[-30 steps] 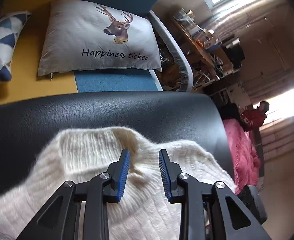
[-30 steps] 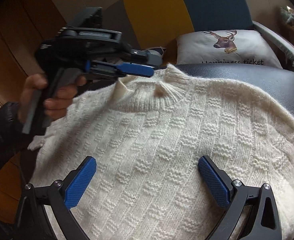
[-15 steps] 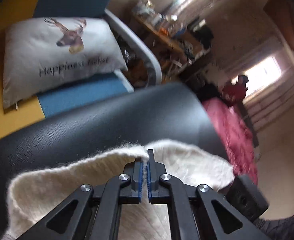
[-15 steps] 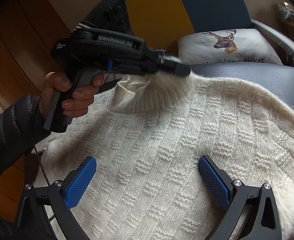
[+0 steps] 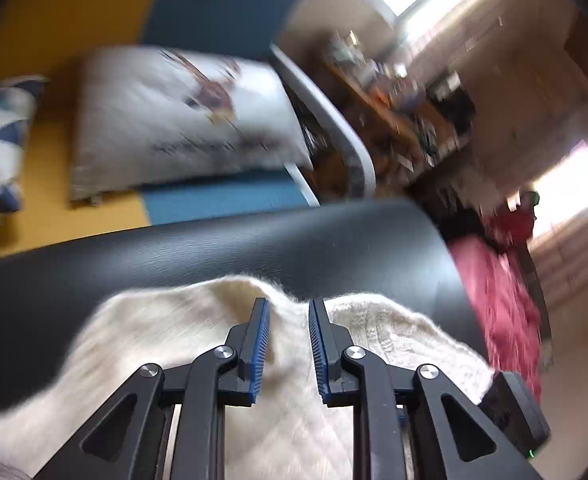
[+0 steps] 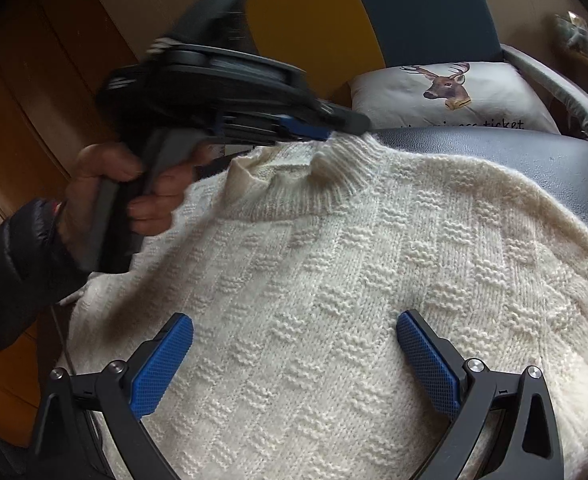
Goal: Fold clothes
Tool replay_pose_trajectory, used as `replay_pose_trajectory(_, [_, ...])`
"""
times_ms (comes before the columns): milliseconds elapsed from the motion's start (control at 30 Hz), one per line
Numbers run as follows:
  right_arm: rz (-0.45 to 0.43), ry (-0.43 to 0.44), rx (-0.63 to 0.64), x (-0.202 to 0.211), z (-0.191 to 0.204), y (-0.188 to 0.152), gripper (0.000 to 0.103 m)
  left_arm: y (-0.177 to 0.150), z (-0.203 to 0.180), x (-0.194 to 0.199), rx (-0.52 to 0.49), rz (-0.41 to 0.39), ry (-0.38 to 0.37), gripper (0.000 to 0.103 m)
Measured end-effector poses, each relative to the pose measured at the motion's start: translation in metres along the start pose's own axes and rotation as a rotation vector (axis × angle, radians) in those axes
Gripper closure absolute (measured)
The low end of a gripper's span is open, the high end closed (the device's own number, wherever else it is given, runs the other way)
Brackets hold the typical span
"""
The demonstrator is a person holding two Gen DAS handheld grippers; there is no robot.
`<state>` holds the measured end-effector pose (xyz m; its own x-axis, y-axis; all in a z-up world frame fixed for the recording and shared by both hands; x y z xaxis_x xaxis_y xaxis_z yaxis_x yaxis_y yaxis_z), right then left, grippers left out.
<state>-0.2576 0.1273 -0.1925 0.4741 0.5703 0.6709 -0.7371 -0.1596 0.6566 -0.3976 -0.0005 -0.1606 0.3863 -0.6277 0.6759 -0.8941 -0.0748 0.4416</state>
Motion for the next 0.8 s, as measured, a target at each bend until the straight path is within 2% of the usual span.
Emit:
replay_pose_trajectory(133, [0.008, 0.017, -0.035, 0.003, -0.003, 0.004, 0.0, -0.036, 0.026, 0.05, 0.04, -0.111, 0.059, 0.083])
replay_pose_trajectory(200, [0.015, 0.033, -0.086, 0.004, 0.0, 0.016, 0.0, -0.055, 0.041, 0.062, 0.037, -0.147, 0.12, 0.083])
replay_pose_trajectory(333, [-0.063, 0.273, -0.137, 0.004, 0.029, 0.072, 0.0, -0.075, 0.061, 0.064, 0.069, -0.132, 0.143, 0.083])
replay_pose_trajectory(400, [-0.072, 0.324, -0.175, -0.01, 0.033, 0.099, 0.0, -0.082, 0.072, 0.065, 0.07, -0.125, 0.164, 0.083])
replay_pose_trajectory(433, [-0.069, 0.348, -0.197, -0.019, 0.033, 0.111, 0.0, -0.084, 0.076, 0.065, 0.074, -0.129, 0.149, 0.083])
replay_pose_trajectory(633, [0.059, 0.435, -0.383, -0.095, 0.019, 0.136, 0.0, -0.092, 0.081, 0.063, 0.079, -0.146, 0.11, 0.083])
replay_pose_trajectory(733, [0.137, 0.424, -0.398, -0.12, 0.024, 0.131, 0.0, -0.094, 0.084, 0.063, 0.094, -0.155, 0.093, 0.083])
replay_pose_trajectory(800, [0.156, 0.478, -0.389, -0.129, 0.032, 0.132, 0.0, -0.094, 0.081, 0.06, 0.086, -0.157, 0.101, 0.083])
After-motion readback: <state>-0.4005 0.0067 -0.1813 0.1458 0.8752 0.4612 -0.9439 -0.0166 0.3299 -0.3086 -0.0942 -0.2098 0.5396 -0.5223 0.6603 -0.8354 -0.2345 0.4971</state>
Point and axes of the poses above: each gripper's, at about its wrist camera, not at the fingertips, and x roughly against the way its jaws point, z to its left, y to its top, the point moved 6 cm from there along -x, roughly the way its jaws point, and after that the axes turned 5 degrees about x, right-handed, at the moved point
